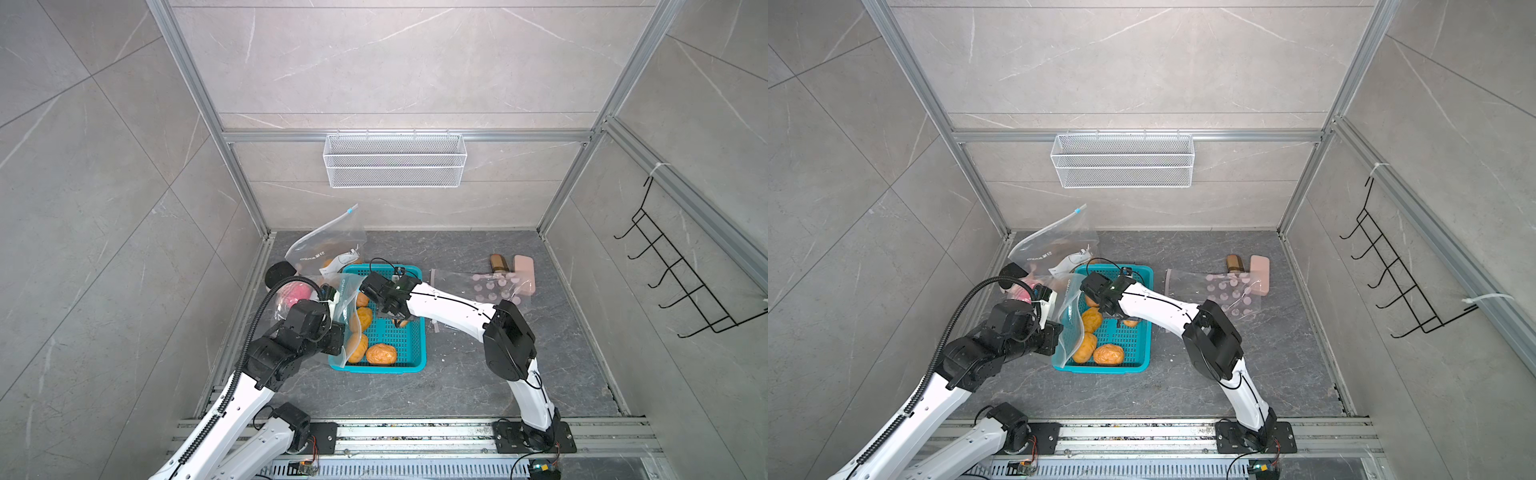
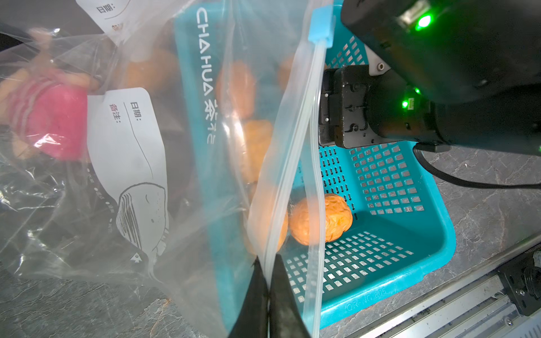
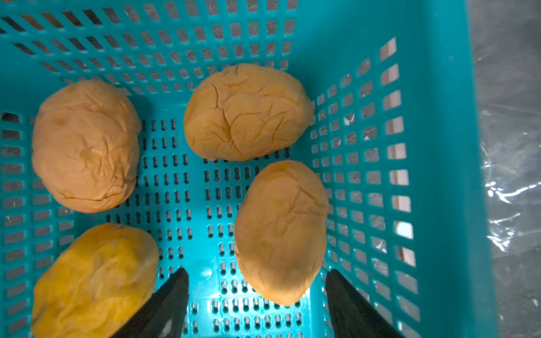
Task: Put the potatoes into a zipper bag and zip it
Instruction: Pick up the potato from the basket.
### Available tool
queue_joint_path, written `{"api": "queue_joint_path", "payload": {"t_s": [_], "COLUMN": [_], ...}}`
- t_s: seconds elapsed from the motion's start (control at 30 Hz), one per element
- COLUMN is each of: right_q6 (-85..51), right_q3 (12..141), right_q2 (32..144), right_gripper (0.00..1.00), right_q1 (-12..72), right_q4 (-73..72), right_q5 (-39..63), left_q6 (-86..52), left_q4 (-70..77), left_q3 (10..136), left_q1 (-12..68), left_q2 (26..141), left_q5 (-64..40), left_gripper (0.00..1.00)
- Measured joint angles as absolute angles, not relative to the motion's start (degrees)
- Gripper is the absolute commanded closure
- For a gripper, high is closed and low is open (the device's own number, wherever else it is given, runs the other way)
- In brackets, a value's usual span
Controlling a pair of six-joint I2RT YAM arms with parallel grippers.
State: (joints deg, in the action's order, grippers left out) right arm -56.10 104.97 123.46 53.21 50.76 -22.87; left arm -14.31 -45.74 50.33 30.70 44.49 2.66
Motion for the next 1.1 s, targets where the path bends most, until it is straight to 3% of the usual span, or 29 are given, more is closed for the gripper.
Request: {"api": "queue_joint_path", "payload": {"t_s": [0.6, 0.9, 1.1], "right_q6": [-60.23, -58.08, -56.05], "right_q3": [107.90, 109.93, 107.44], "right_q2": [131.31, 132.88, 131.46], "right_gripper": [0.25, 0.46, 0.53], "right_q1": [51.05, 50.63, 50.59], "right_q4": [50.37, 50.30, 47.83], "right_q5": [-20.29, -18.37, -17.67], "left_q6": [-14.28, -14.28, -14.28], "left_q4": [-45.69, -45.65, -45.63], "left_q3": [50.33, 50.33, 50.33], "left_q1": [30.70, 30.70, 30.70], "left_q2": [45.47, 45.74, 45.74], "left_q5": [2.13, 1.34, 1.32], "left_gripper": [1.00, 1.00, 1.00]}}
